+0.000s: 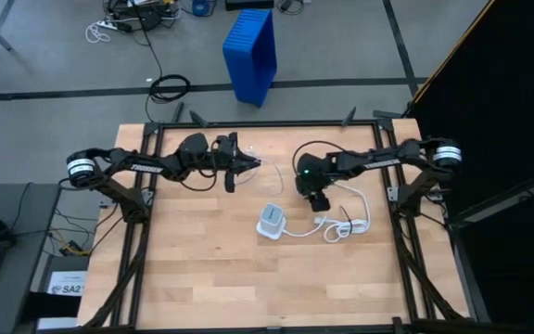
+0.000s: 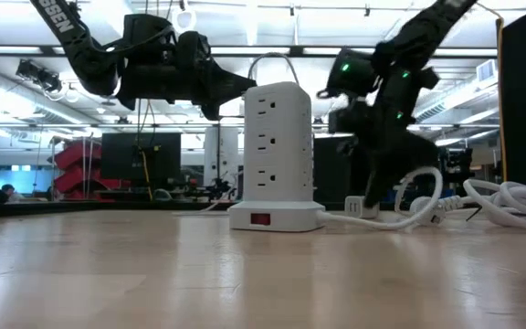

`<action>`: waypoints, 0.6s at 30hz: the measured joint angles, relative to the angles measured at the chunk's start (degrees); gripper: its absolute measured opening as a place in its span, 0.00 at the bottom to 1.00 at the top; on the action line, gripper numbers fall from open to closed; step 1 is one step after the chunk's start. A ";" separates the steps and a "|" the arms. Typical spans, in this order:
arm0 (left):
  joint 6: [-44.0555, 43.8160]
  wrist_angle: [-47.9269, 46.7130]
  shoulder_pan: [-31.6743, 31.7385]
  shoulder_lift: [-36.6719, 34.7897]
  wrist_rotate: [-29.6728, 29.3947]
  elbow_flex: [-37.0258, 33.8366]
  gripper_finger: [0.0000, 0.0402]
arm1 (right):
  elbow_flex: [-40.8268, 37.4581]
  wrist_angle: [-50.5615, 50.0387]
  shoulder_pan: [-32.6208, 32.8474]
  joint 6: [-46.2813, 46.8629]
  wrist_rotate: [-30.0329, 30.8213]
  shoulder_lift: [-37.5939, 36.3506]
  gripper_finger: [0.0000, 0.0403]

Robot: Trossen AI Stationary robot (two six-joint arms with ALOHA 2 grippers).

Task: Plug in charger
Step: Insert the white charger cable into the white charger adapter

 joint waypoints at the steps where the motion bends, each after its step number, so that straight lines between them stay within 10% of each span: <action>1: 0.01 -0.32 0.00 0.00 0.01 -0.02 0.00 | 0.98 -1.04 -0.16 -0.02 -0.33 1.22 0.59; 13: 1.14 -1.42 0.00 0.00 -0.24 -0.02 0.00 | 6.11 -6.28 -1.09 3.12 0.79 3.30 0.30; 18: 1.30 -1.56 0.00 0.00 -0.26 -0.02 0.00 | 6.18 -6.14 -1.31 6.76 2.47 3.21 0.36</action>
